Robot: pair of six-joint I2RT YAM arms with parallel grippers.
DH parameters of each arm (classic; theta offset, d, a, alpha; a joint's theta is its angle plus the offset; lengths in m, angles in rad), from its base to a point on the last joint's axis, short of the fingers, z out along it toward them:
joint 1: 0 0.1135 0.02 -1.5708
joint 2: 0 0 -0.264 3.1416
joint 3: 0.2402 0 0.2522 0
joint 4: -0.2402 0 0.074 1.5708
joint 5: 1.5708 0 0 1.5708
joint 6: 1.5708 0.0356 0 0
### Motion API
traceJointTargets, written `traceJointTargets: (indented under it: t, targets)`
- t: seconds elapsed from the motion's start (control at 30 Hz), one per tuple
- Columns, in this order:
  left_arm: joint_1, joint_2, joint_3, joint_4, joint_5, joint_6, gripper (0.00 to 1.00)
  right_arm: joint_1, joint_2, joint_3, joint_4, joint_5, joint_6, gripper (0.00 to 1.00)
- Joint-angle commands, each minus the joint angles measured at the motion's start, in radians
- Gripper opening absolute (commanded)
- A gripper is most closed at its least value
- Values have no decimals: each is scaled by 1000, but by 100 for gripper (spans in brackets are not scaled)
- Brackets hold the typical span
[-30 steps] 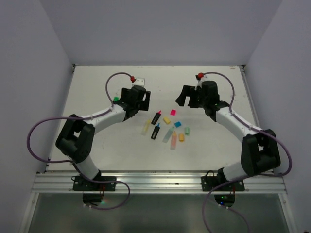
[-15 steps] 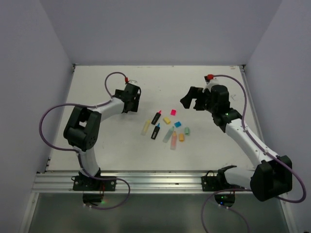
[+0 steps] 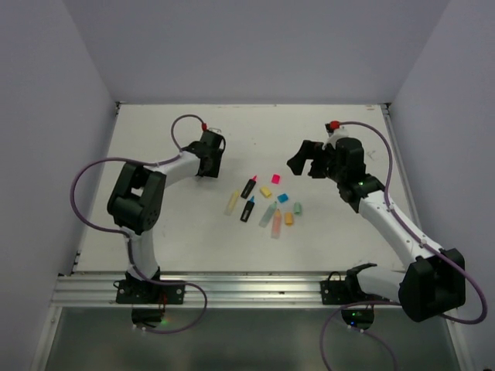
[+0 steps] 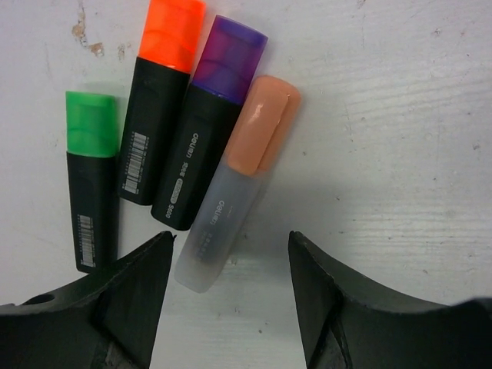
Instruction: Open the pen caps
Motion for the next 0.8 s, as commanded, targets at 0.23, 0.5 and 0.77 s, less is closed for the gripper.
traceJointTargets:
  t: [0.23,0.5,0.77]
  targets:
    - [6,69,98,-53,41,19,58,0,-6,-11,13,18,4,99]
    - [-3,38,46,-73,251,-30,48,0,11,-11,25,0,13,99]
    - [-61,-9,-21,-79,247,-71,41,0,14,-11,28,-5,18,98]
